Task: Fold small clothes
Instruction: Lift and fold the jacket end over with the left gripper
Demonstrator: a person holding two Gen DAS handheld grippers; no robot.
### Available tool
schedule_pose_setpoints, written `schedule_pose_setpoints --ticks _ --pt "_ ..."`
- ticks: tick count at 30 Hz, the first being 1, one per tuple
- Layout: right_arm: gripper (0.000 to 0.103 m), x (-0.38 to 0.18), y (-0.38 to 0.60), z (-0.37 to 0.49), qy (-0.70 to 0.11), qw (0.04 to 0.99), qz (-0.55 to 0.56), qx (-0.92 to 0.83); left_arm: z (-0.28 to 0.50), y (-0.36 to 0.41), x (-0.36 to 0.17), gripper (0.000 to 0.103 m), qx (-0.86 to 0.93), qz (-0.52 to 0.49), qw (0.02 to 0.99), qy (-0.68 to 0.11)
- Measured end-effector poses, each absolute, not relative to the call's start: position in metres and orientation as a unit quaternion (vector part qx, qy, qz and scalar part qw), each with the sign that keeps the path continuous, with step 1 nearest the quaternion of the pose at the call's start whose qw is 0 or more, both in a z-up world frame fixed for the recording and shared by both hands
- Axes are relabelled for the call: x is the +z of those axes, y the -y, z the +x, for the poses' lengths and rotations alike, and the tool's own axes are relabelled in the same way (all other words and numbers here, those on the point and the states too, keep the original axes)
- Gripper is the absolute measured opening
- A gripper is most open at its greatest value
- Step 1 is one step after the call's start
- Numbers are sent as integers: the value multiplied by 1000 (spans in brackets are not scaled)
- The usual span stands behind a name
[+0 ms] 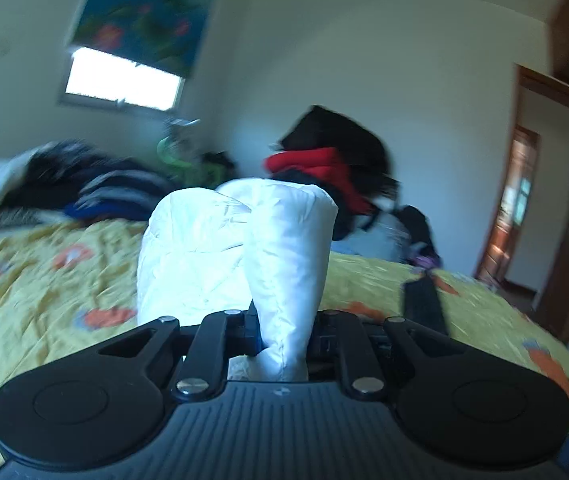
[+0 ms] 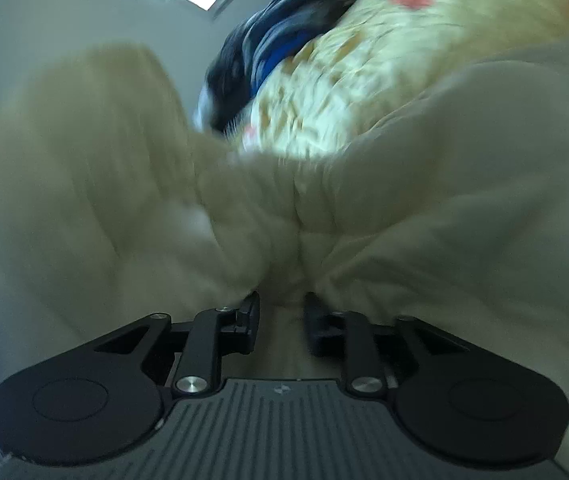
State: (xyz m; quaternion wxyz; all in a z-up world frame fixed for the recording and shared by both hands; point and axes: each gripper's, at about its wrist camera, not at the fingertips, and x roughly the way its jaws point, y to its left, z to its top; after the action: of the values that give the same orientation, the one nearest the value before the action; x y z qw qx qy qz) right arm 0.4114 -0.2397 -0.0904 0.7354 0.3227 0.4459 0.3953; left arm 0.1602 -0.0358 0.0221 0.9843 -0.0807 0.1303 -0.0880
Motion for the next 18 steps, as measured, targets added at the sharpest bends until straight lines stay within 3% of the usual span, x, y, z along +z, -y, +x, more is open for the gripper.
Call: schedule_pose_setpoints --ticks 2,4,9,12,18 --pt "46 -81 283 398 -397 733 389 392 156 48 20 16 -108 -52 984 -129" --pt "55 -73 325 383 -364 733 429 381 153 64 14 16 -129 -9 983 -131" --pt "57 -44 414 345 -278 780 454 328 153 124 -15 16 -211 95 960 -156" --pt "64 -27 444 329 -239 803 450 309 154 160 -39 16 -249 149 940 -180" --pt "70 1 412 315 -252 822 350 372 156 202 -82 16 -265 235 913 -203"
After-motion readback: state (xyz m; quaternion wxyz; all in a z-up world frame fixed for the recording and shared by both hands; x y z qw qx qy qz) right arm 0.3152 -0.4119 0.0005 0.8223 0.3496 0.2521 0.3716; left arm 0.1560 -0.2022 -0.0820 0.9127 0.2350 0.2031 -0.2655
